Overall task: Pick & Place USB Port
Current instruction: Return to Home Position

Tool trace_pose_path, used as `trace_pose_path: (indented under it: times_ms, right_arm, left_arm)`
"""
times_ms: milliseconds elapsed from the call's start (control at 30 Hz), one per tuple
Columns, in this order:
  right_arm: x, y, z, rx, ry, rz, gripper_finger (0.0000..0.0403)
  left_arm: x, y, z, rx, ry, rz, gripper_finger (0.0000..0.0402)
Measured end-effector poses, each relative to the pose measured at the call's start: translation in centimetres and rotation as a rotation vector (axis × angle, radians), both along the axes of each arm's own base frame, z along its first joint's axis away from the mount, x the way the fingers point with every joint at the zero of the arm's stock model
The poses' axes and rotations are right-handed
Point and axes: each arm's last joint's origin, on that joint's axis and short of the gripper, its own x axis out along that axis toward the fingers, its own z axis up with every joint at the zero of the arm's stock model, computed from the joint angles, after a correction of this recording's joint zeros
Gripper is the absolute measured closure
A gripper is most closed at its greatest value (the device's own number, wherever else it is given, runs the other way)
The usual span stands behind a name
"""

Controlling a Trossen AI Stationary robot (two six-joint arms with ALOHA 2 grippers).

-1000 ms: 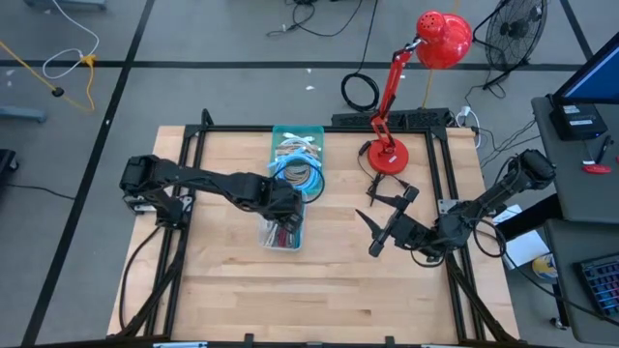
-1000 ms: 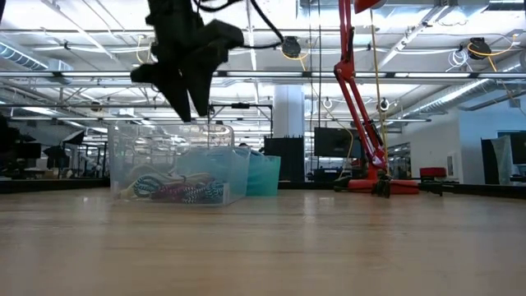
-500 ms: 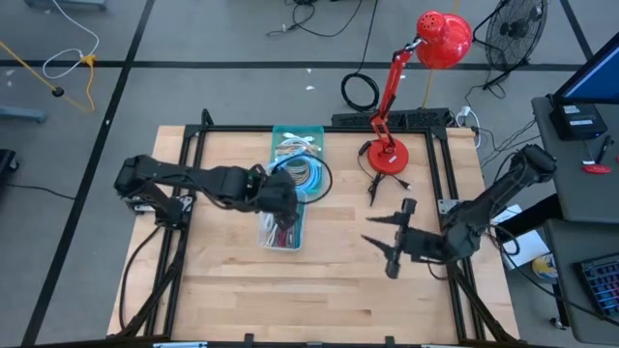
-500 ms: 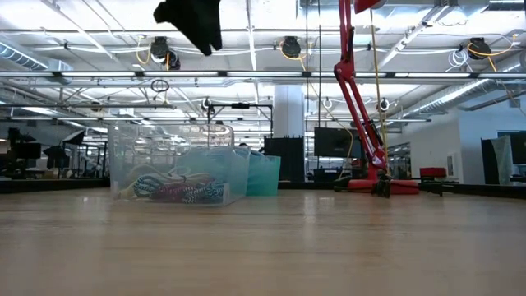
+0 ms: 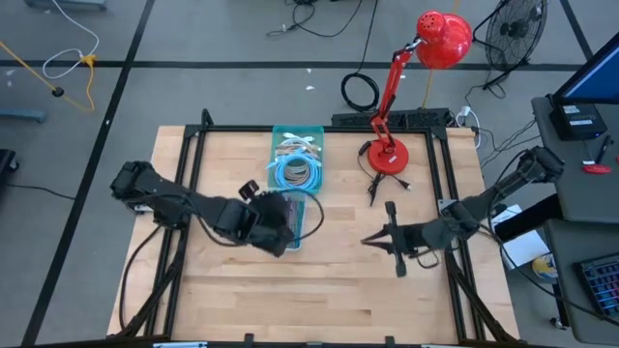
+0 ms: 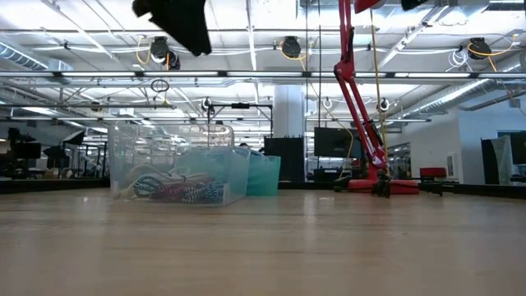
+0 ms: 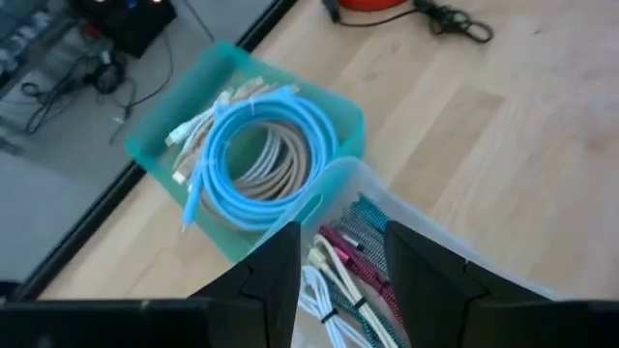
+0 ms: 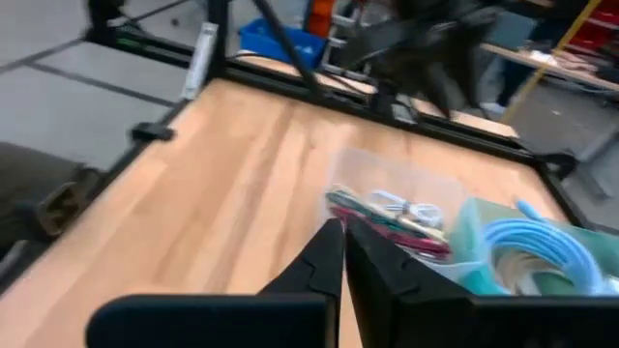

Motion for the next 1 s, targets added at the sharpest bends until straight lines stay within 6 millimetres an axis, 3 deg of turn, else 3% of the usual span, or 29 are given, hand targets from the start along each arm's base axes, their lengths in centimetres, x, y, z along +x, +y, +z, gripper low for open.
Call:
trace_pose_path:
  times_ms: [167,333,500,667,800,1000]
  right_arm:
    - [1.3,-2.5,-0.5,0.005,-0.029,-0.027,0.04]
    - [2.7,-6.4,-0.4,0.046,-0.04,-0.035,0.0402]
    - [2.9,-10.6,-0.3,0.069,-0.047,-0.102,0.0402]
    - [2.4,-13.6,-0.4,0.068,-0.02,-0.195,0.0402]
    - [1.0,-14.4,-0.8,0.089,0.042,-0.252,0.0402]
    - [-2.5,-13.3,-3.4,0.129,-0.031,-0.331,0.0403]
  left_arm:
    - [-0.5,-0.6,-3.5,-0.004,-0.023,0.054,0.0247]
    - [-0.4,-1.2,-5.6,-0.03,-0.08,0.033,0.0248]
    - [-0.4,-2.2,-5.8,-0.012,-0.108,-0.026,0.0248]
    - [-0.6,-3.4,-5.6,0.045,-0.121,-0.085,0.0248]
    - [-1.0,-4.0,-5.5,0.097,-0.127,-0.093,0.0248]
    - [-1.1,-4.3,-5.5,0.103,-0.136,-0.093,0.0248]
